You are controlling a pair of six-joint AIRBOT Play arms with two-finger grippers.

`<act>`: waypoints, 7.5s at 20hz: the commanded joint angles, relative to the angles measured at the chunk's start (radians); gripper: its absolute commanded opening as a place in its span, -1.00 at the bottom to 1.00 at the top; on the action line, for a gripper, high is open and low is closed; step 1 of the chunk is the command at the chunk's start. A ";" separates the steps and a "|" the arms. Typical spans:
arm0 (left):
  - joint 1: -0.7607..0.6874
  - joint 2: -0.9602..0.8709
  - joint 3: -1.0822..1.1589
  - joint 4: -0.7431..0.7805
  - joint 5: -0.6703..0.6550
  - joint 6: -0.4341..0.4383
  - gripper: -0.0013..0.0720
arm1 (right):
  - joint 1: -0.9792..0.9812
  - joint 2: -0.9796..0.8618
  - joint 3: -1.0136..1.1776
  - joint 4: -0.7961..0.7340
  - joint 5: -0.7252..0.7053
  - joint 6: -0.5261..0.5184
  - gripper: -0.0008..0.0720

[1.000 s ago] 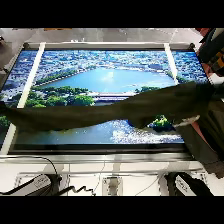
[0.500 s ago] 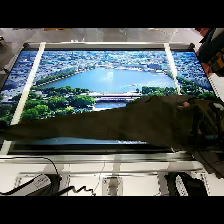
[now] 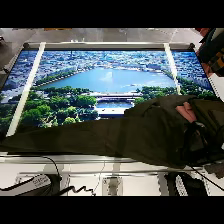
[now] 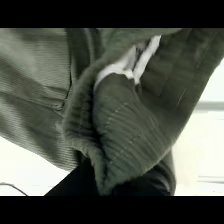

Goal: Fold the clothes and pants, and hang the long-sleeved shirts on hangers.

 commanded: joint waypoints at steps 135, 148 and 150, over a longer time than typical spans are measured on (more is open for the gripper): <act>-0.832 -0.396 0.497 -0.343 0.455 -0.357 -0.89 | -0.051 -0.986 1.193 0.187 -0.515 -0.098 -0.34; -0.438 -0.089 0.602 -0.183 0.232 -0.600 -0.88 | -0.051 -0.987 1.188 0.086 -0.516 -0.092 -0.61; -0.406 -0.101 0.595 -0.185 0.163 -0.600 -0.88 | -0.051 -0.988 1.165 0.055 -0.515 -0.095 -0.90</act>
